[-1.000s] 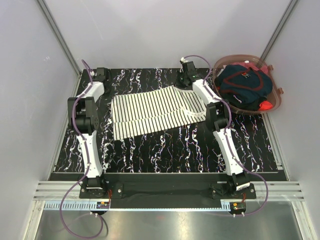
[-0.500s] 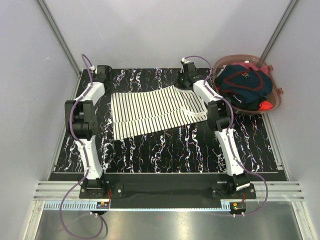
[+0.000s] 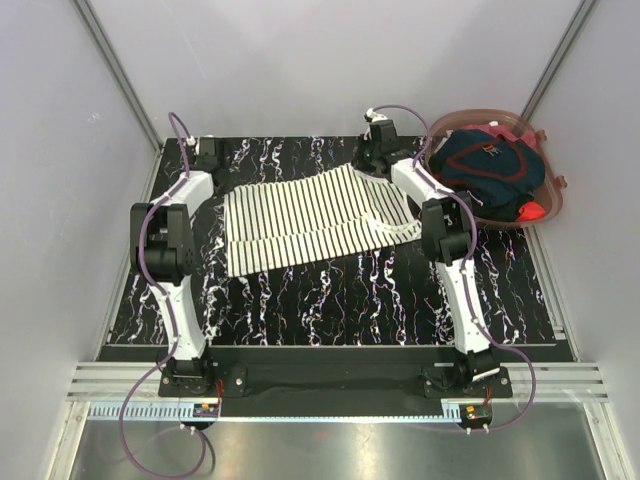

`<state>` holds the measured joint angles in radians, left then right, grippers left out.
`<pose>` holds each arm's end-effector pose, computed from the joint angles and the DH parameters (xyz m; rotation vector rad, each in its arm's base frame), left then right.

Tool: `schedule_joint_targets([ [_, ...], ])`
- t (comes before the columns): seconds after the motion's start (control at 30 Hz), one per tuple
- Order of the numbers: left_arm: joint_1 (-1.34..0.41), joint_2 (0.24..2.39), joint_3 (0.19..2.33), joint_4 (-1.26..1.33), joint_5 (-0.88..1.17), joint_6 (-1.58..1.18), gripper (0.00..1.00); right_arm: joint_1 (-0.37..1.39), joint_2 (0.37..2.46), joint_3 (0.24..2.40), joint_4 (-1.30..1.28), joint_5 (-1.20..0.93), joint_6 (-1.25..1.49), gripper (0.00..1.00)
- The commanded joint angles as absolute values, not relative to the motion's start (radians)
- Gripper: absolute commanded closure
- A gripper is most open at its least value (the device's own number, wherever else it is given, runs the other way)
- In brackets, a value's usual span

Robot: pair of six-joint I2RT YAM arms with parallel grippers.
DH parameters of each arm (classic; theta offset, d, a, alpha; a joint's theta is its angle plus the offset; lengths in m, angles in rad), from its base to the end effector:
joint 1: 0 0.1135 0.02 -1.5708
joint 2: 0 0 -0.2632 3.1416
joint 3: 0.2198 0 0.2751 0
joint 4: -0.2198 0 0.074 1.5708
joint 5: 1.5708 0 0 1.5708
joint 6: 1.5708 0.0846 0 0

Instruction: Fold and stack the tank tops

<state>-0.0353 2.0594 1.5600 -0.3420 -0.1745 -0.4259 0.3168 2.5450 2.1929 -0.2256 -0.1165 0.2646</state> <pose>0.5130 -0.0034 0.1527 -0.5430 2.3330 -0.0050 0.6078 0.2096 0.1388 -0.1257 2.1766 0.4602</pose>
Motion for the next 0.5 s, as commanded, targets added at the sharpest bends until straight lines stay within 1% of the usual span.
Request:
schedule_joint_targets([
  [0.0,-0.037,1.979,1.537,-0.285,-0.206,-0.416,1.00,0.313,2.438,2.161,-0.156,-0.092,0.244,1.00],
  [0.47,-0.040,1.861,1.353,-0.216,-0.192,-0.434,1.00,0.314,2.300,1.950,-0.091,-0.094,0.287,1.00],
])
